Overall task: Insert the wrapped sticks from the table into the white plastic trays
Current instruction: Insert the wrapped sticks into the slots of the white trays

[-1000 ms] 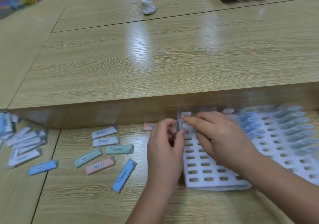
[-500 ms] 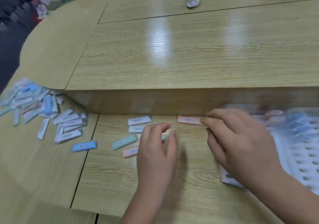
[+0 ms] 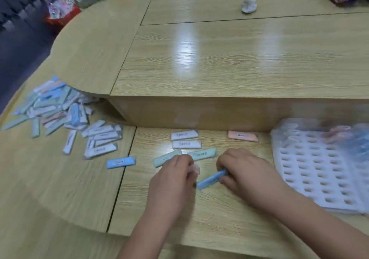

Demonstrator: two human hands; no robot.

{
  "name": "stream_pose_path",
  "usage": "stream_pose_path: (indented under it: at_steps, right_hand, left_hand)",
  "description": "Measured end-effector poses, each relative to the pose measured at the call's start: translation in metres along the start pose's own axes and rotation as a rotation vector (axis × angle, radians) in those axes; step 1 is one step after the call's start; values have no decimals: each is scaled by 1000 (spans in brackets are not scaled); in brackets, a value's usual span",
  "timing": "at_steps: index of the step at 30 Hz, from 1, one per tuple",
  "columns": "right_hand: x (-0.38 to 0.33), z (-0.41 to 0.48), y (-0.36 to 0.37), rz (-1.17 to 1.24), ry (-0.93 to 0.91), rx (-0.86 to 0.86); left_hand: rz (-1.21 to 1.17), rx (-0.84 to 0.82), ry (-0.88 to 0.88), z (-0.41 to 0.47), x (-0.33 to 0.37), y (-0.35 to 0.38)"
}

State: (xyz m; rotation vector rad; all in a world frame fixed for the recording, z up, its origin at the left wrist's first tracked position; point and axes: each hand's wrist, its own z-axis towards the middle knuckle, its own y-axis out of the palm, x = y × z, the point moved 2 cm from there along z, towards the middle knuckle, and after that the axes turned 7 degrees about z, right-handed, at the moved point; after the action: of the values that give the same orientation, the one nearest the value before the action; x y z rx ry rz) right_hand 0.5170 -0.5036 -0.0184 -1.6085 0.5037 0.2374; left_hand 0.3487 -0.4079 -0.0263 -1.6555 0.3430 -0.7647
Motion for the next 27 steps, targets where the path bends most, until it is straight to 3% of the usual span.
stream_pose_path:
  at_steps: [3, 9, 13, 18, 27]
  right_hand:
    - [4, -8, -17, 91, 29, 22]
    - [27, -47, -59, 476, 80, 269]
    - [59, -80, -86, 614, 176, 379]
    - [109, -129, -118, 728, 298, 567]
    - [194, -195, -148, 810, 378, 698]
  left_hand:
    - [-65, 73, 51, 1, 6, -7]
    - [-553, 168, -39, 17, 40, -27]
    - [-734, 159, -17, 27, 87, -35]
    - [-803, 128, 85, 33, 151, -31]
    - [-724, 84, 135, 38, 235, -5]
